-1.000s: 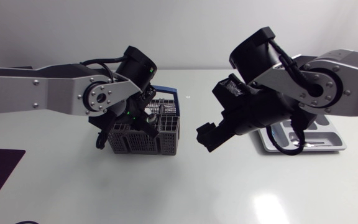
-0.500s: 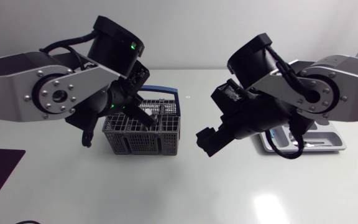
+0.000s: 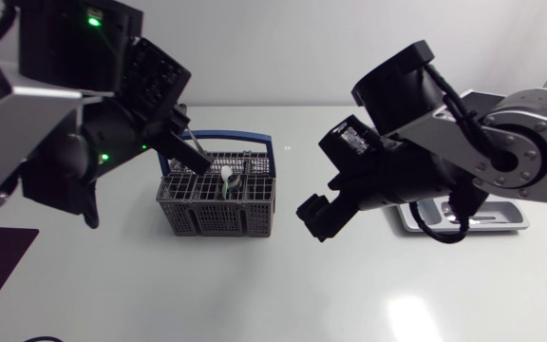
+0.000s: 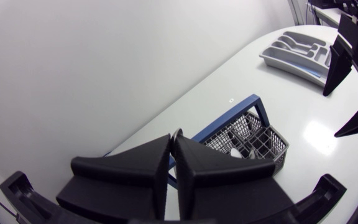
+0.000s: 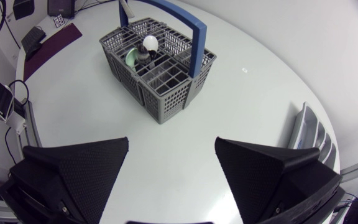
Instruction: Unload the cutlery basket into the drawer organizer.
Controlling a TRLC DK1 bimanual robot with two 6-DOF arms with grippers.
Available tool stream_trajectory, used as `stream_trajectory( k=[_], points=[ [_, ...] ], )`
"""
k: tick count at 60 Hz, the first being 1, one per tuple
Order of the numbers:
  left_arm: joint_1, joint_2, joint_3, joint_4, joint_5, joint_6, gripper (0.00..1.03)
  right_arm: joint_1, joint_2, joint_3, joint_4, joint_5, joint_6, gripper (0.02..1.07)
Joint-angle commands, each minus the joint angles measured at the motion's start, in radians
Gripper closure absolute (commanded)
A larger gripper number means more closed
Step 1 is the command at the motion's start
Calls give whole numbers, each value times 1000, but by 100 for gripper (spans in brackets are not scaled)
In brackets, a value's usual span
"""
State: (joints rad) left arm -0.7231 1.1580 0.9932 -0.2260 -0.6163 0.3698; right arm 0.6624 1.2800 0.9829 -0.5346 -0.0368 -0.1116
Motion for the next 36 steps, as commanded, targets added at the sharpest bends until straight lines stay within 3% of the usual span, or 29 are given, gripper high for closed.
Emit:
stream_trajectory(
  k=[1, 11, 36],
  points=[
    [-2, -41, -11, 5, 26, -17, 99, 8, -34, -30, 27, -2, -25, 7],
    [1, -55, 15, -55, 130, -120, 99, 9, -87, -30, 39, -49, -26, 7],
    [73, 43, 151, -269, 586, -374, 99, 55, -120, 3, 64, -120, -42, 10]
  ],
)
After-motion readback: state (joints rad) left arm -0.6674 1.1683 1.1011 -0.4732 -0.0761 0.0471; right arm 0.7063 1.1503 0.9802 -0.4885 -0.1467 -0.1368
